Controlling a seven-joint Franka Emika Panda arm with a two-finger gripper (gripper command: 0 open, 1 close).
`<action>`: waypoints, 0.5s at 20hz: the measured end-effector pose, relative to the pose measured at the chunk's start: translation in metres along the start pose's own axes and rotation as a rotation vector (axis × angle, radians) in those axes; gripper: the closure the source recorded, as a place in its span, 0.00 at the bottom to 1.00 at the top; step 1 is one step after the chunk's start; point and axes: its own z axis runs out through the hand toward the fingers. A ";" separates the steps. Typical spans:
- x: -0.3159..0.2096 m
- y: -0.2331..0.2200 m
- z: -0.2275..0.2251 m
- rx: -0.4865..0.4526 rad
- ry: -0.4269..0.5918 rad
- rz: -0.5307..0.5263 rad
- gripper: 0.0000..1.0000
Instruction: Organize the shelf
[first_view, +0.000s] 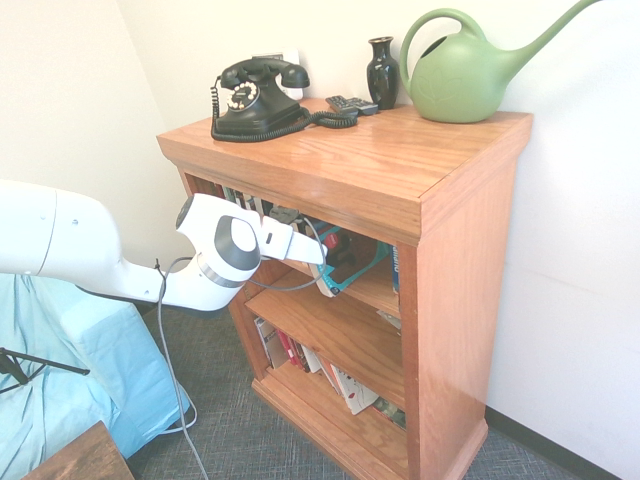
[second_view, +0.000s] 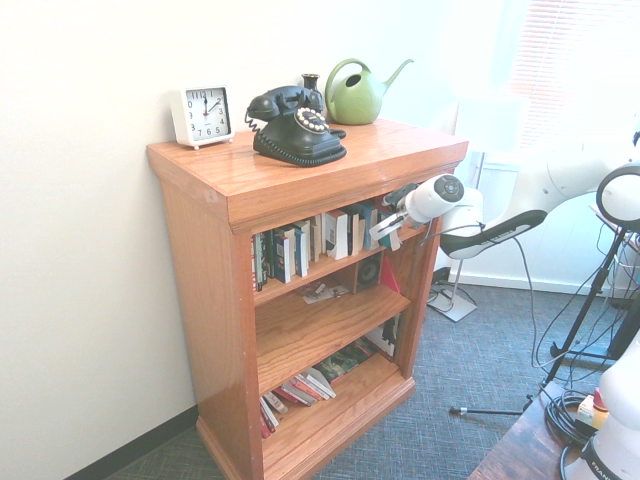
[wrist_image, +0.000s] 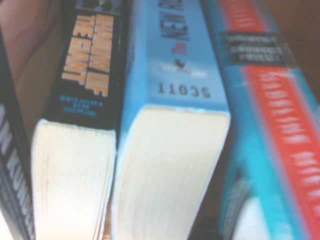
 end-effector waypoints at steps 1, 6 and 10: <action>0.000 0.000 0.001 -0.001 -0.001 0.001 0.00; -0.001 0.000 -0.001 0.004 0.000 -0.004 0.00; -0.006 0.005 -0.017 0.029 0.000 -0.011 0.00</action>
